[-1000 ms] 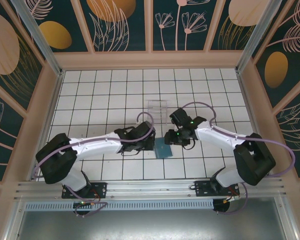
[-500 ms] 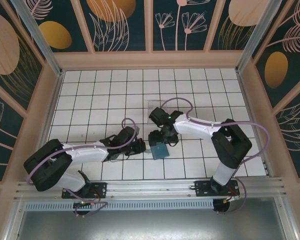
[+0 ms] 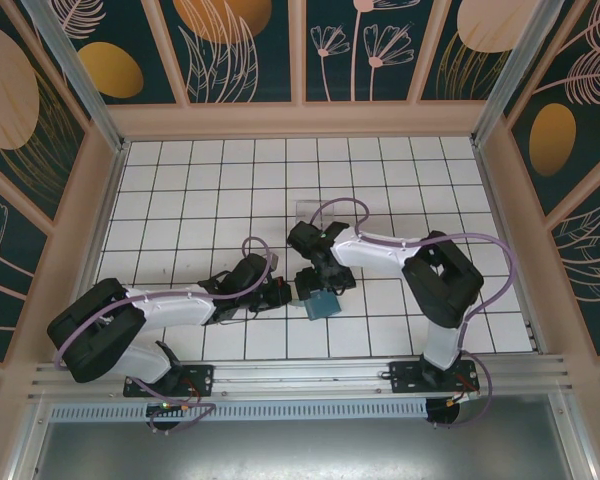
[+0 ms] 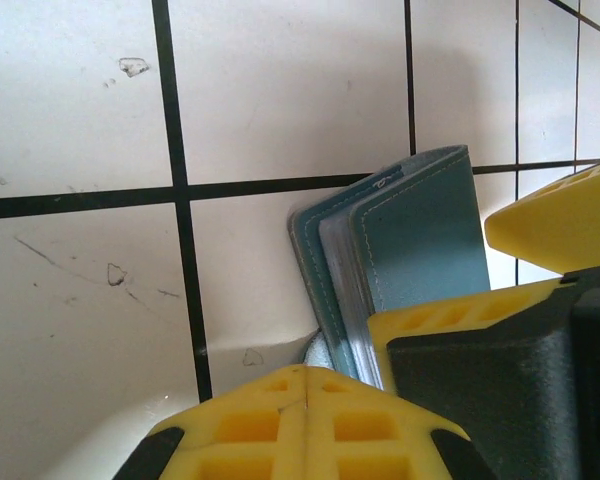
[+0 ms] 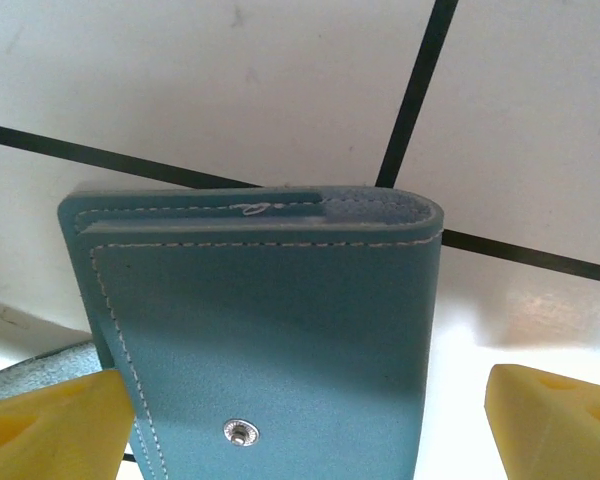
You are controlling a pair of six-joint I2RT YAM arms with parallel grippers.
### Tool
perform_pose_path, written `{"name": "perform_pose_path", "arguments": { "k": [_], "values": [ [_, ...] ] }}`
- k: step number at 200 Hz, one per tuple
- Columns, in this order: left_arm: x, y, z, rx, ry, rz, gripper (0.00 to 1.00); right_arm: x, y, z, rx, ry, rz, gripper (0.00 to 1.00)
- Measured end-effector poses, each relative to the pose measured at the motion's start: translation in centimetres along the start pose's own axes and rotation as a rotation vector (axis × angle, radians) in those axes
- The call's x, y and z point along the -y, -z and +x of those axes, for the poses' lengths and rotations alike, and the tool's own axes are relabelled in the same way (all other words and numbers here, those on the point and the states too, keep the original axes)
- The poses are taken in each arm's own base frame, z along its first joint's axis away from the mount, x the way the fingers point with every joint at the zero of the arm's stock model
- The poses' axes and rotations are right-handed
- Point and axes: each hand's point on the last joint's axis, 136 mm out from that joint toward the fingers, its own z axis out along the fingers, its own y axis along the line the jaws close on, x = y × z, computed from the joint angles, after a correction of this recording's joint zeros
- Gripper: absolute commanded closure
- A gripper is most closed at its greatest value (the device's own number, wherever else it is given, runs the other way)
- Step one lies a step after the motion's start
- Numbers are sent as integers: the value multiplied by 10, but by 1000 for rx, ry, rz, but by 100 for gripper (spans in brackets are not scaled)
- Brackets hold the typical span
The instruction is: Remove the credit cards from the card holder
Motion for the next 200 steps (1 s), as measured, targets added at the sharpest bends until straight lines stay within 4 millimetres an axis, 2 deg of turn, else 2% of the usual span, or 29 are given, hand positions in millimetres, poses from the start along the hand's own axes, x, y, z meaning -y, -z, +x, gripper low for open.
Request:
{"name": "perform_pose_path", "arguments": {
  "k": [48,122,200],
  "values": [
    [0,0,0,0,0,-1,94,-4,-1,1,-3,41,14,9],
    [-4,0,2,-9,3,-15,94,3,1,2,5,46,60,10],
    [-6,0,3,-15,5,-26,94,7,20,0,36,34,43,9]
  ]
}}
